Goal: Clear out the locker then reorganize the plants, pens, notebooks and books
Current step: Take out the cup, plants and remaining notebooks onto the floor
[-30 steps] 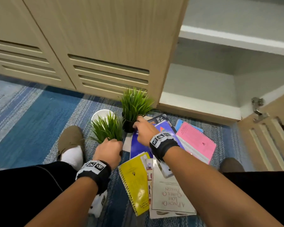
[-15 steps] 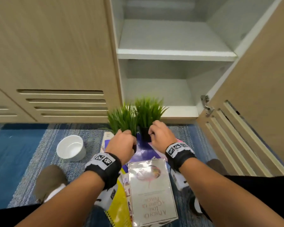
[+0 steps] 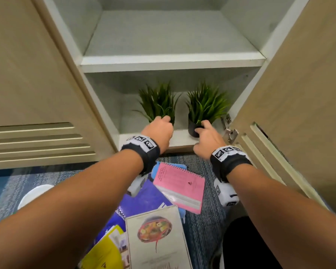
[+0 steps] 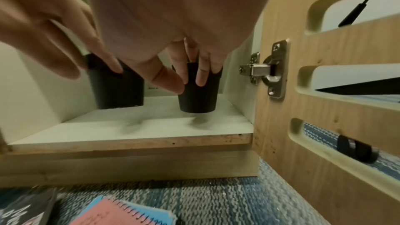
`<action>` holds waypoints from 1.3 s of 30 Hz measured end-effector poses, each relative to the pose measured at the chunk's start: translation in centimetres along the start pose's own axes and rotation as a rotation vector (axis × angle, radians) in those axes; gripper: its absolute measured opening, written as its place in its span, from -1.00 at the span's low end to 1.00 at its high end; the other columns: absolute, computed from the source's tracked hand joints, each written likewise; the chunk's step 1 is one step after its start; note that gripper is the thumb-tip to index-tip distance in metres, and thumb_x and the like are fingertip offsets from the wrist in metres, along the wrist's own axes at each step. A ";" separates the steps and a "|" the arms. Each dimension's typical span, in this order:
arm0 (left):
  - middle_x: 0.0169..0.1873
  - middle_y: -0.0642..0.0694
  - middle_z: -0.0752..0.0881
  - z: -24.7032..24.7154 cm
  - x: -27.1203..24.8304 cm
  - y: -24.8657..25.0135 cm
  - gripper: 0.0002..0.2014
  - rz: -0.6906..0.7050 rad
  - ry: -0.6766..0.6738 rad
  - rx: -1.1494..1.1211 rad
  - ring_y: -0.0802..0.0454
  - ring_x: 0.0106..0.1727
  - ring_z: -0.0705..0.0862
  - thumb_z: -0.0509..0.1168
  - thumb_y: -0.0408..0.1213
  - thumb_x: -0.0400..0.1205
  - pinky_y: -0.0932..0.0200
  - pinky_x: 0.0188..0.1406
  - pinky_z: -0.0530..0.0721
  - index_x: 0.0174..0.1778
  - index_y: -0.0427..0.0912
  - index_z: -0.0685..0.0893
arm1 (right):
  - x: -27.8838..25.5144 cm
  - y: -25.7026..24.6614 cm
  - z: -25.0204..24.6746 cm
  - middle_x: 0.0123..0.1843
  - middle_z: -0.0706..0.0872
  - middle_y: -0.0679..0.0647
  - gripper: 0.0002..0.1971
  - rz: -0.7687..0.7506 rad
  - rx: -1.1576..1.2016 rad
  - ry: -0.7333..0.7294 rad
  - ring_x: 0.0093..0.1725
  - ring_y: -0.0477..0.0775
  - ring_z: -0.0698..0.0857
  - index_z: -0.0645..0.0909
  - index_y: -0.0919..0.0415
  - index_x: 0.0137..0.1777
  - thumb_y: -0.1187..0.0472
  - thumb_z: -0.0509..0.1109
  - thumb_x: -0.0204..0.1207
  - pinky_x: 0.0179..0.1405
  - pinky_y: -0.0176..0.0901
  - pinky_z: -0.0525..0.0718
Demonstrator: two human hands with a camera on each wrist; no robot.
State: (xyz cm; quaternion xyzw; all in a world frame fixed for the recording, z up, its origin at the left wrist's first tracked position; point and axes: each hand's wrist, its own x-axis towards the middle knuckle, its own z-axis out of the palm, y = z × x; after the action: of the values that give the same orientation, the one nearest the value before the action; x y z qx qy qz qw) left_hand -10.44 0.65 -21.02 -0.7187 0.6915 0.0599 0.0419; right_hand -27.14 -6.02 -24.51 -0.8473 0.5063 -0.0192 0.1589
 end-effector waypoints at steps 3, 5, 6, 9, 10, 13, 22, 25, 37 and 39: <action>0.21 -0.16 0.48 0.6 3.3 0.3 -0.67 0.005 -0.024 0.034 -0.17 0.24 0.48 0.30 -0.50 0.61 -0.02 0.08 0.61 0.28 -0.24 0.69 | 1.9 0.2 0.5 0.24 0.37 0.11 -0.72 0.014 -0.009 -0.016 -0.01 0.23 0.52 0.63 0.29 0.10 0.30 0.37 0.38 -0.11 -0.08 0.43; 0.22 -0.17 0.48 1.0 4.9 0.6 -0.68 0.019 -0.035 0.044 -0.19 0.25 0.48 0.29 -0.50 0.61 -0.04 0.10 0.62 0.29 -0.26 0.69 | 3.1 0.6 0.8 0.25 0.37 0.11 -0.73 0.024 -0.014 -0.021 -0.05 0.20 0.48 0.63 0.28 0.09 0.28 0.37 0.37 -0.11 -0.06 0.46; 0.22 -0.17 0.49 1.4 5.7 0.6 -0.68 0.029 -0.035 0.045 -0.19 0.25 0.50 0.29 -0.50 0.61 -0.05 0.09 0.63 0.28 -0.27 0.69 | 3.6 0.8 1.0 0.26 0.38 0.12 -0.72 0.027 -0.018 -0.022 -0.03 0.21 0.51 0.64 0.28 0.08 0.28 0.36 0.37 -0.08 -0.04 0.51; 0.28 -0.18 0.50 2.4 7.6 1.0 -0.65 0.055 -0.038 0.046 -0.23 0.26 0.53 0.29 -0.51 0.60 -0.08 0.10 0.66 0.31 -0.29 0.68 | 5.0 1.8 1.6 0.29 0.38 0.15 -0.68 0.044 -0.061 -0.046 0.15 0.29 0.58 0.64 0.29 0.12 0.26 0.33 0.35 0.09 0.05 0.62; 0.32 -0.19 0.49 2.8 8.1 1.1 -0.63 0.062 -0.043 0.048 -0.25 0.29 0.53 0.29 -0.51 0.59 -0.09 0.11 0.66 0.33 -0.29 0.67 | 5.3 2.0 1.7 0.32 0.36 0.14 -0.65 0.058 -0.069 -0.056 0.21 0.29 0.56 0.63 0.29 0.16 0.25 0.33 0.36 0.13 0.06 0.62; 0.42 -0.20 0.46 3.7 9.4 1.3 -0.56 0.072 -0.071 0.039 -0.27 0.37 0.49 0.31 -0.50 0.57 -0.11 0.18 0.67 0.41 -0.32 0.61 | 5.9 2.5 2.1 0.40 0.28 0.12 -0.54 0.088 -0.077 -0.082 0.33 0.26 0.48 0.55 0.28 0.31 0.22 0.35 0.38 0.20 0.11 0.62; 0.74 -0.06 0.05 4.4 6.8 -0.3 -0.32 0.150 -0.077 -0.037 -0.22 0.69 0.14 0.32 -0.36 0.55 -0.21 0.46 0.55 0.63 0.03 0.38 | 4.8 1.1 2.2 0.74 -0.10 0.05 -0.27 0.130 -0.034 -0.068 0.67 0.25 0.16 0.28 0.03 0.65 0.21 0.35 0.44 0.45 0.16 0.53; 0.60 -0.10 0.43 3.0 3.8 -2.0 -0.43 0.157 -0.042 -0.134 -0.17 0.55 0.45 0.25 -0.35 0.54 -0.15 0.38 0.59 0.53 0.00 0.54 | 3.1 0.0 2.7 0.71 0.06 0.15 -0.42 0.110 0.007 0.150 0.60 0.28 0.23 0.45 0.14 0.52 0.23 0.34 0.45 0.39 0.18 0.54; 0.09 -0.13 0.80 9.3 -18.6 -11.7 -0.70 -0.404 -0.179 -0.365 -0.18 0.16 0.73 0.25 -0.30 0.55 0.04 0.19 0.68 0.11 0.05 0.77 | -9.6 -9.2 12.4 0.25 0.72 0.14 -0.62 -0.126 0.068 -0.402 0.24 0.25 0.69 0.71 0.06 0.21 0.12 0.25 0.44 0.25 0.03 0.68; 0.23 -0.12 0.74 13.4 -21.8 -10.5 -0.65 -0.400 -0.297 -0.351 -0.16 0.25 0.70 0.24 -0.28 0.53 0.03 0.25 0.66 0.17 0.10 0.73 | -12.9 -10.2 15.6 0.55 0.50 0.10 -0.39 -0.262 -0.106 -0.531 0.52 0.25 0.46 0.52 -0.08 0.48 -0.10 0.18 0.38 0.48 0.20 0.49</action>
State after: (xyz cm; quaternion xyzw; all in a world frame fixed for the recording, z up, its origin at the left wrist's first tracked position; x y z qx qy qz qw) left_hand -1.17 24.58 -31.36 -0.8203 0.5015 0.2735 0.0287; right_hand -21.76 13.50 -34.67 -0.8879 0.3337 0.2091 0.2376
